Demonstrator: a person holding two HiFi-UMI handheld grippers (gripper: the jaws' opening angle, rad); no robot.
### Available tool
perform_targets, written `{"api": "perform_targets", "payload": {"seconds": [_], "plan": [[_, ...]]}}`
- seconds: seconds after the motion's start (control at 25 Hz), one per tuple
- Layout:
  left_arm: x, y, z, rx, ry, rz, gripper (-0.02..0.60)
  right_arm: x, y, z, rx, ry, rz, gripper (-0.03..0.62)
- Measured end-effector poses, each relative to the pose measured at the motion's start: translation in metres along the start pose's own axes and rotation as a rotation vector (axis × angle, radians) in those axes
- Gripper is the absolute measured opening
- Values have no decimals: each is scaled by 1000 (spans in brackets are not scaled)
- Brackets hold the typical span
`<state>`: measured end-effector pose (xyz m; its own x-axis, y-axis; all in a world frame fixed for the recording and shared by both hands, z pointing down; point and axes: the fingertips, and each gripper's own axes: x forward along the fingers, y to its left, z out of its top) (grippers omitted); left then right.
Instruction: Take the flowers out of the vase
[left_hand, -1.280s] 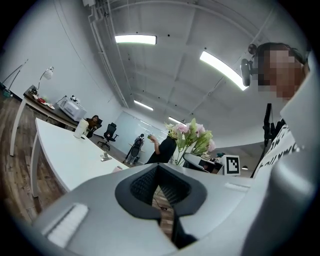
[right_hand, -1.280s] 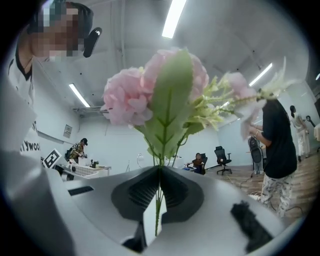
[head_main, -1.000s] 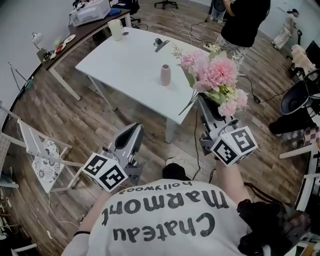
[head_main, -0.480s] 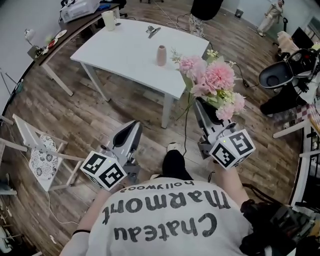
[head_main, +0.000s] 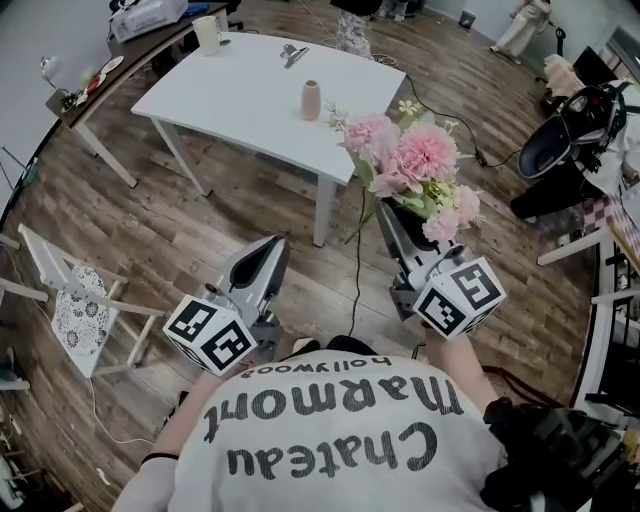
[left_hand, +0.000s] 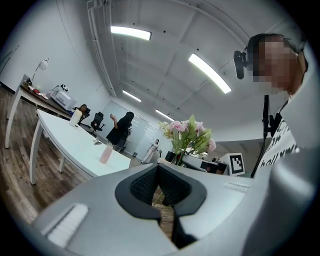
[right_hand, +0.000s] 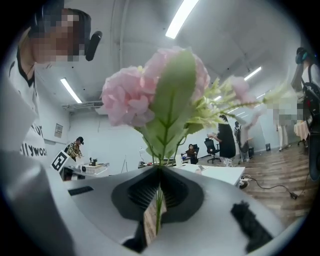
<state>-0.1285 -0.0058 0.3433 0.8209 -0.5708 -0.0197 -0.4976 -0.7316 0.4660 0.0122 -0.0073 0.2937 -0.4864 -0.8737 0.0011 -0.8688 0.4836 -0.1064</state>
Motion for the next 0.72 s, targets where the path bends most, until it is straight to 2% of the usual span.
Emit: {"api": "perform_targets", "payload": {"seconds": [0.4, 0.72], "plan": [[22, -17, -3, -7, -36, 74, 6, -6, -25, 3, -11, 35, 86, 20], [35, -43, -17, -8, -68, 125, 6, -33, -58, 5, 1, 44, 103, 18]]}}
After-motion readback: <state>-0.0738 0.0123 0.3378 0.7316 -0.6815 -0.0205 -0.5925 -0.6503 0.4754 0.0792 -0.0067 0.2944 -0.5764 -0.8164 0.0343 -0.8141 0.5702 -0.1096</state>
